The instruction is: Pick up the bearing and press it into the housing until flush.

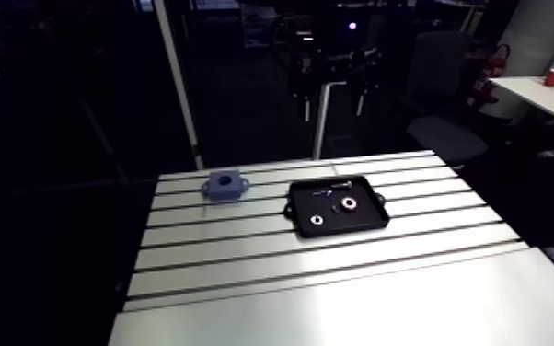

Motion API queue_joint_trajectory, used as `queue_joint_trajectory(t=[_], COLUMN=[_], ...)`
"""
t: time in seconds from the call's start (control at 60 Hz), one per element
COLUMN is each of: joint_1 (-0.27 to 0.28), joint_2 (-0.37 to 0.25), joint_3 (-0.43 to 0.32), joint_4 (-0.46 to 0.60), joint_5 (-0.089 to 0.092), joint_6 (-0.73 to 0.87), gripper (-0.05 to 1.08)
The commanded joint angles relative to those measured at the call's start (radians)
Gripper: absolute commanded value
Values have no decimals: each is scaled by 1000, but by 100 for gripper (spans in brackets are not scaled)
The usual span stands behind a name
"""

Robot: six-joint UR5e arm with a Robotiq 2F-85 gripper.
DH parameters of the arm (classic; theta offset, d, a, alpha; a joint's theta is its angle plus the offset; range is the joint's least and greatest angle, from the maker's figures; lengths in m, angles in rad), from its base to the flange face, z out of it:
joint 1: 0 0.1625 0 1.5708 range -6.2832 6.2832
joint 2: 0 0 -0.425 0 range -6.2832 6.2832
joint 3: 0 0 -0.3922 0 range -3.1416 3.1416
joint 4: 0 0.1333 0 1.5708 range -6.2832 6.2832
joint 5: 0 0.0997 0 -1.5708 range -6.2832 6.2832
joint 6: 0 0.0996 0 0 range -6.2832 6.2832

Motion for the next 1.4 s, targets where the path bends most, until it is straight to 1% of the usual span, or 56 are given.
queue_joint_trajectory(t=[0.017,0.15,0.333,0.417,0.45,0.567,0.6,0.617,0.633,0.65,0.667,0.683,0.717,0.9,0.983,1.1,1.217,1.283,1.4], joint_1=[-43,-61,-75,-81,-93,-100,-103,-106,-106,-109,-109,-111,-111,-114,-113,-119,-122,-126,-128], joint_2=[36,44,80,95,109,117,118,118,118,118,118,120,120,154,156,182,197,200,212], joint_3=[71,95,113,114,118,130,135,139,139,143,143,144,147,154,157,163,170,175,180], joint_4=[-136,-149,-203,-207,-210,-229,-237,-247,-247,-254,-254,-259,-262,-267,-267,-278,-312,-314,-316], joint_5=[6,5,8,8,6,6,6,6,6,6,6,8,8,6,6,6,6,6,6], joint_6=[-23,-35,-81,-83,-84,-84,-84,-84,-84,-84,-84,-84,-84,-83,-83,-83,-86,-86,-86], gripper=[1,1,1,1,1,1,3,11,11,19,19,24,25,26,26,26,28,32,32])
